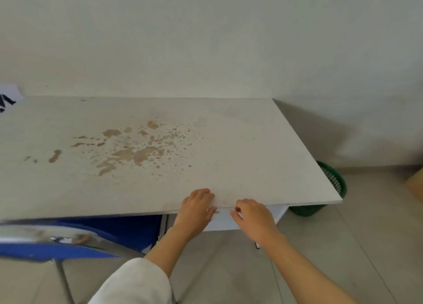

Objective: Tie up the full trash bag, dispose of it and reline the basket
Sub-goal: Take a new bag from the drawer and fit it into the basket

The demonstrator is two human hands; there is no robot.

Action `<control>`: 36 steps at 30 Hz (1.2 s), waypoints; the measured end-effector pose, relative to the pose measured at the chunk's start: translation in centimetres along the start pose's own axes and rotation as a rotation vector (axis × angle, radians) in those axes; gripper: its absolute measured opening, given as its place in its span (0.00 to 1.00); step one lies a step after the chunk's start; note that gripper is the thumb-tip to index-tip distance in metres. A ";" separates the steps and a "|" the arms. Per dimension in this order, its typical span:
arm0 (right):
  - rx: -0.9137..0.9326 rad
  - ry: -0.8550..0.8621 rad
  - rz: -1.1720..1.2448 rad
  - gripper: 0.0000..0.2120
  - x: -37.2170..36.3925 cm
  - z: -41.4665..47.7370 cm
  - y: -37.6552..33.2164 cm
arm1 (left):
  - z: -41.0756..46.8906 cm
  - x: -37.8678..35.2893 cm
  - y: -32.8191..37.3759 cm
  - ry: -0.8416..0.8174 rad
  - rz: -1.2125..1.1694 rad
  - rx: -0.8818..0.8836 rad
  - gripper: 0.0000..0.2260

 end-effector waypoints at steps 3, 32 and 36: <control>0.264 0.345 -0.323 0.07 -2.9 -2.5 4.2 | -0.2 -3.4 2.8 0.235 -0.021 0.029 0.29; -0.124 0.750 0.295 0.14 -14.9 1.2 12.9 | 1.0 -11.7 5.7 0.947 -0.166 0.048 0.17; 0.034 0.866 0.317 0.08 -15.6 -1.3 12.9 | 0.7 -11.6 5.6 0.955 -0.190 0.035 0.16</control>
Point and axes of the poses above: each hand's wrist, its own z-axis towards the middle knuckle, its own x-axis out of the back of the hand, y = z × x, the point moved 1 cm from there along z, towards the middle knuckle, and after that the axes turned 15 degrees about x, right-handed, at the moved point
